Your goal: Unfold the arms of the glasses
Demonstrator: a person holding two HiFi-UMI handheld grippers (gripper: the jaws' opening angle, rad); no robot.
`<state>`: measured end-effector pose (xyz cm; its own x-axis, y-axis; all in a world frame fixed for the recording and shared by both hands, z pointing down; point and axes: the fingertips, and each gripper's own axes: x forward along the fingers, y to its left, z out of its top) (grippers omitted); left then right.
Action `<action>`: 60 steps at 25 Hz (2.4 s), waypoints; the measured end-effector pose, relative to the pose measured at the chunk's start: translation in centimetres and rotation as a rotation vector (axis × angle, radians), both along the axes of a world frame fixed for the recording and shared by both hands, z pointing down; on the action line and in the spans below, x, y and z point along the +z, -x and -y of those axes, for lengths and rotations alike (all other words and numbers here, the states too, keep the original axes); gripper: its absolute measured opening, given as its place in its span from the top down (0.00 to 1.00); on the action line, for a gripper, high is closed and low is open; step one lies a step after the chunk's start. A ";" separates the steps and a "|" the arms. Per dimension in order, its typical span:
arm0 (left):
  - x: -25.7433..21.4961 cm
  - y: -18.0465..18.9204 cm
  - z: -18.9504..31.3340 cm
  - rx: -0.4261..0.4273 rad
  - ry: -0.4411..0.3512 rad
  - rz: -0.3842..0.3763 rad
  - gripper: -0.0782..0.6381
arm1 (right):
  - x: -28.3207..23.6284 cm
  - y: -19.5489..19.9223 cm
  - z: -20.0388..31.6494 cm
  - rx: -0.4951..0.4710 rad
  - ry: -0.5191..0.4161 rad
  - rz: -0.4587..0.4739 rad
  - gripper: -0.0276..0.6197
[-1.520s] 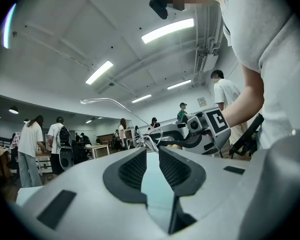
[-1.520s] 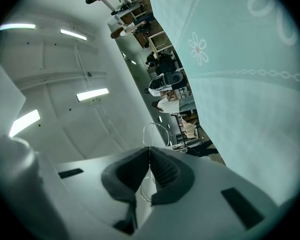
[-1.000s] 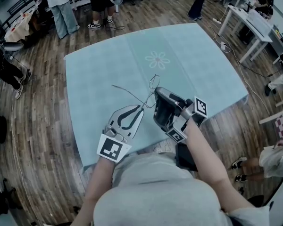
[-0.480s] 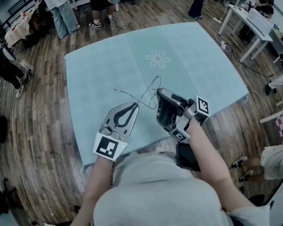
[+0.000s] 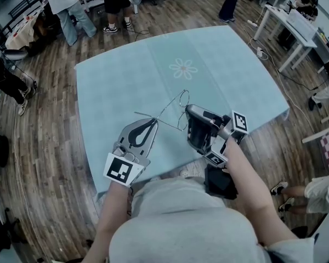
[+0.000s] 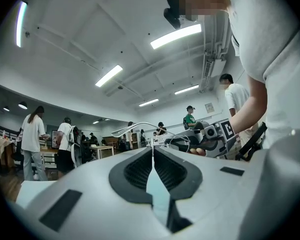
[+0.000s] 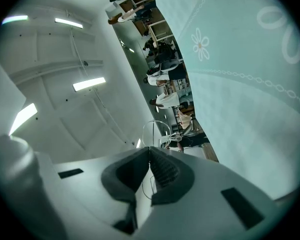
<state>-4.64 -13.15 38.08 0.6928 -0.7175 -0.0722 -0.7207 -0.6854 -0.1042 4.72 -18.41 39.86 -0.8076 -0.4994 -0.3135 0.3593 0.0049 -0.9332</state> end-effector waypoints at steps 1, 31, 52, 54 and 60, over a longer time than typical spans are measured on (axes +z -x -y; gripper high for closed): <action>-0.1 0.2 0.0 0.003 -0.002 -0.006 0.86 | -0.1 0.1 0.0 -0.009 -0.009 -0.003 0.94; -0.2 2.9 -0.5 -0.022 -0.001 -0.072 0.86 | 0.1 -0.3 -2.8 -0.281 -0.230 0.026 0.94; -0.9 4.6 2.3 -0.084 0.028 -0.041 0.86 | 0.4 -0.3 -4.0 -0.384 -0.249 -0.031 0.94; -0.4 4.8 2.0 -0.086 0.038 -0.037 0.86 | 0.7 -0.1 -4.4 -0.380 -0.253 -0.039 0.94; -0.1 5.0 2.2 -0.088 0.059 -0.036 0.81 | 1.0 -0.2 -4.1 -0.351 -0.259 -0.064 0.94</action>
